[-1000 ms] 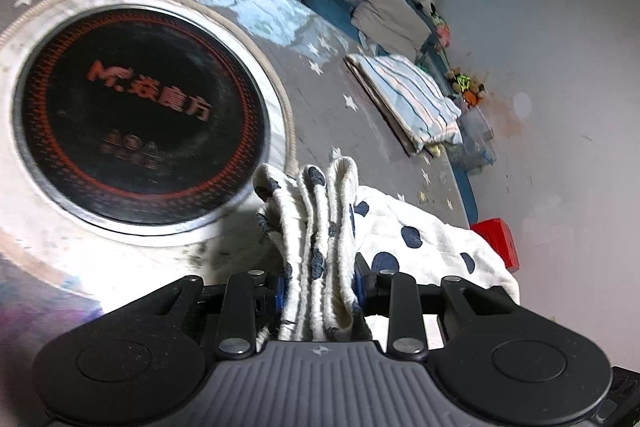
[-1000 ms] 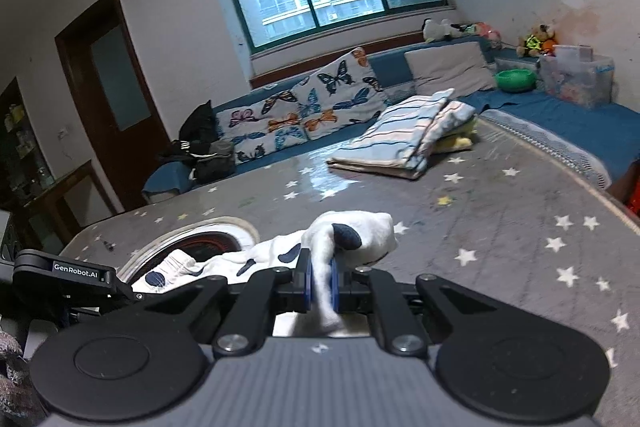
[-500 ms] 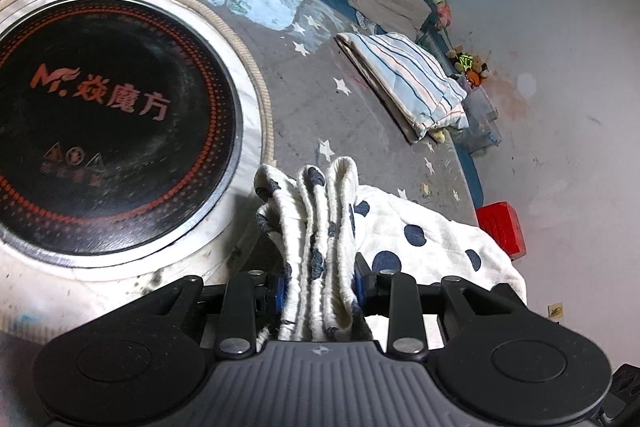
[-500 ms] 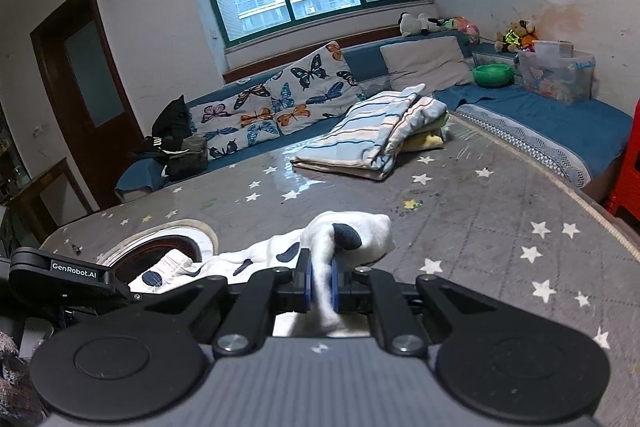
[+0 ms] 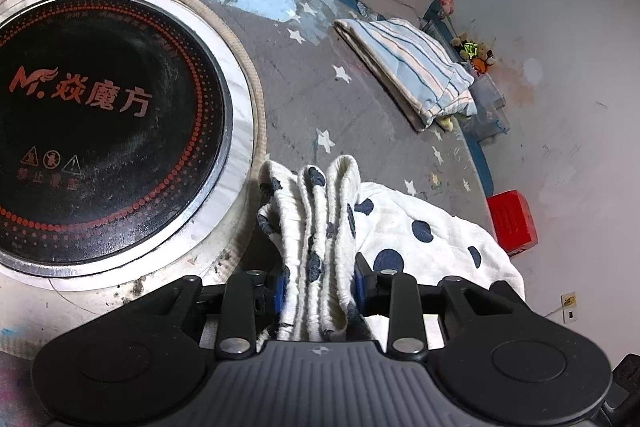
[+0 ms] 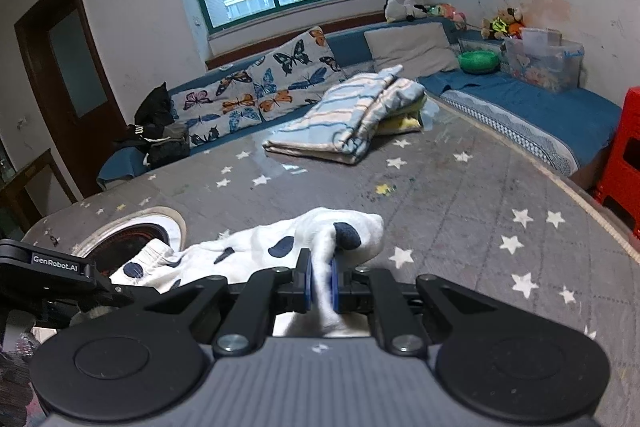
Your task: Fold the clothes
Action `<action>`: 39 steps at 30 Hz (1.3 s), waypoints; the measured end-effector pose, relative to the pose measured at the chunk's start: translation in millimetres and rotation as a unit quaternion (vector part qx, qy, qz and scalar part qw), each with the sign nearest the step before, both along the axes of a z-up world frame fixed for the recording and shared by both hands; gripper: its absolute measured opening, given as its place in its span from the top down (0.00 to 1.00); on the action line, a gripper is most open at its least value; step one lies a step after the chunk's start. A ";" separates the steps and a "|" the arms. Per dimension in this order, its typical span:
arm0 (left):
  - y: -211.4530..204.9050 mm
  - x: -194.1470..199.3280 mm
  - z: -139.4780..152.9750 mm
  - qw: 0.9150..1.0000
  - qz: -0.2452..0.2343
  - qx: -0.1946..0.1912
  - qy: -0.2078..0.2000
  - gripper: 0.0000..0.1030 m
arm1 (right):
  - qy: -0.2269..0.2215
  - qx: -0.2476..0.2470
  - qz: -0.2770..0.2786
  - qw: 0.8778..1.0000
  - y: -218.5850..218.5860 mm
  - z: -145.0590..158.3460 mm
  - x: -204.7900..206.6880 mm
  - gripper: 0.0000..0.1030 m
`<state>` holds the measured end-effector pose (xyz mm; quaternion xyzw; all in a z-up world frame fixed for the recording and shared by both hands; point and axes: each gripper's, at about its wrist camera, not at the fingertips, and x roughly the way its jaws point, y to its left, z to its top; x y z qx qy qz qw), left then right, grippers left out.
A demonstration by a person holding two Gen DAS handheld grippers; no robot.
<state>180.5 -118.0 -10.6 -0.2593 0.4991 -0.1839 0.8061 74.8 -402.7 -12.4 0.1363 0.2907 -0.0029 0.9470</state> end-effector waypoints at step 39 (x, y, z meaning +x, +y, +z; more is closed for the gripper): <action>-1.6 20.4 17.4 0.997 0.002 0.065 -0.051 0.22 | 0.051 -0.018 0.032 0.998 13.2 -20.5 50.6 0.41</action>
